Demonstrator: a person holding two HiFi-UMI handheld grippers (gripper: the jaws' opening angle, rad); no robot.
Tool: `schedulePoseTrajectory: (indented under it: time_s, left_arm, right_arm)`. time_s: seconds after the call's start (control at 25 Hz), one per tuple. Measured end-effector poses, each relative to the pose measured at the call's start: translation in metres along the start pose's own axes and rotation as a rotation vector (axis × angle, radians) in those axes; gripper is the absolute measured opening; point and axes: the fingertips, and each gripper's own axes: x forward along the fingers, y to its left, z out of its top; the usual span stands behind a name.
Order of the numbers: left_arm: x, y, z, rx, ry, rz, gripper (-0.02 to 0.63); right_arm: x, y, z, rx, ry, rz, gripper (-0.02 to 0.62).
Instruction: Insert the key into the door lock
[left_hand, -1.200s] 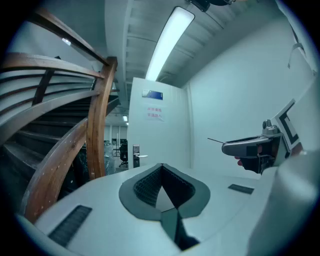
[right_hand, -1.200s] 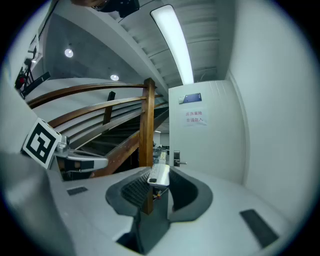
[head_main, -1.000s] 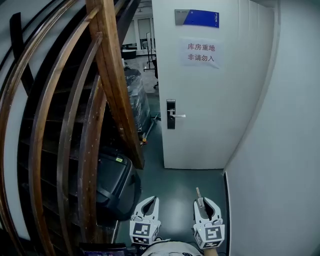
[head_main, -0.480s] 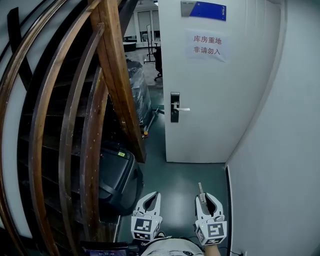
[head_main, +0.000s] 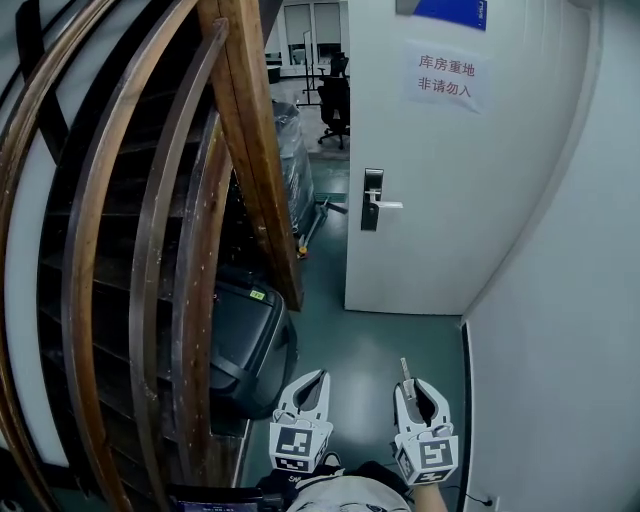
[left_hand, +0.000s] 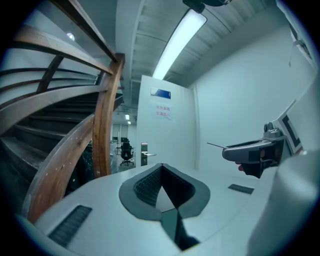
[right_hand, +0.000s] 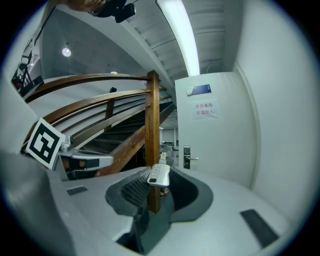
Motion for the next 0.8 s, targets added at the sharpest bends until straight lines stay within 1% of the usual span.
schedulePoseTrajectory:
  time_s: [0.16, 0.32, 0.56, 0.8]
  left_arm:
    - [0.007, 0.017, -0.004, -0.024, 0.003, 0.008, 0.002]
    - [0.026, 0.028, -0.011, -0.048, 0.021, 0.008, 0.002]
    - [0.080, 0.048, -0.013, -0.044, 0.036, 0.023, 0.002]
    - [0.158, 0.079, 0.003, -0.033, 0.036, 0.077, 0.002]
  right_arm:
    - [0.018, 0.015, -0.004, -0.004, 0.020, 0.022, 0.118]
    - [0.041, 0.016, -0.010, -0.002, 0.045, 0.039, 0.118]
    - [0.101, -0.010, -0.010, 0.021, 0.047, 0.064, 0.118]
    - [0.183, -0.049, 0.004, 0.019, 0.036, 0.121, 0.118]
